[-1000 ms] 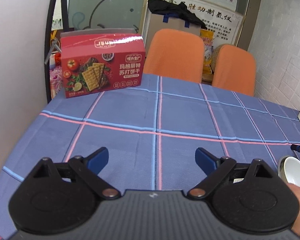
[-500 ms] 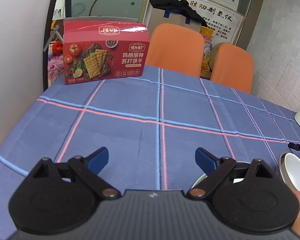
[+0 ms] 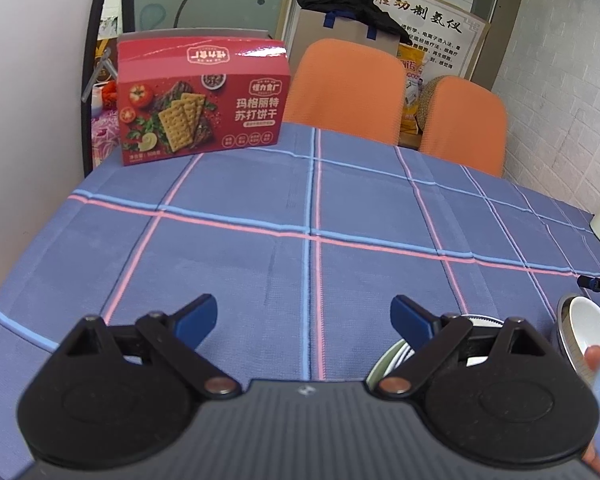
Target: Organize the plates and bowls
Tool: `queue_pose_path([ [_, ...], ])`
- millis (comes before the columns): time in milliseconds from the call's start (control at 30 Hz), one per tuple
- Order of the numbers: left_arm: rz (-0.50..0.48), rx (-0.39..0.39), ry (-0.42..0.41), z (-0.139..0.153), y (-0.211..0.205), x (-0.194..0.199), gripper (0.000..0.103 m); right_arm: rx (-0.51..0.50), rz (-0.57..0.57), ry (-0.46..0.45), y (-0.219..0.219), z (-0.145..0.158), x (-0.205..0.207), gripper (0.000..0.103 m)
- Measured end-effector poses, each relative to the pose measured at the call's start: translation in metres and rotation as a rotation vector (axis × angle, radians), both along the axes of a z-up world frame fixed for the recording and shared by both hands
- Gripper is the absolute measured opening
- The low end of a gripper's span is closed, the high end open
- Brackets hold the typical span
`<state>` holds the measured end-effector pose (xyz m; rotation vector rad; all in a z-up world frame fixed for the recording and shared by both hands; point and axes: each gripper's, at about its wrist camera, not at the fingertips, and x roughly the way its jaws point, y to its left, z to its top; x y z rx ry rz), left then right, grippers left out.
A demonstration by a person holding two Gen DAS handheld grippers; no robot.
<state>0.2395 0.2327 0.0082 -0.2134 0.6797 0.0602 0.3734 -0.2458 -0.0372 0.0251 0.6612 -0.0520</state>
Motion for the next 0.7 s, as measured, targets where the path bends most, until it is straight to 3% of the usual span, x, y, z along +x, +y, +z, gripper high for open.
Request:
queue_pose_path([
  [700,-0.063,0.071,0.023,0.006,-0.035,0.036,0.092,0.001,0.0,0.001,0.001,0.0,0.0,0.086],
])
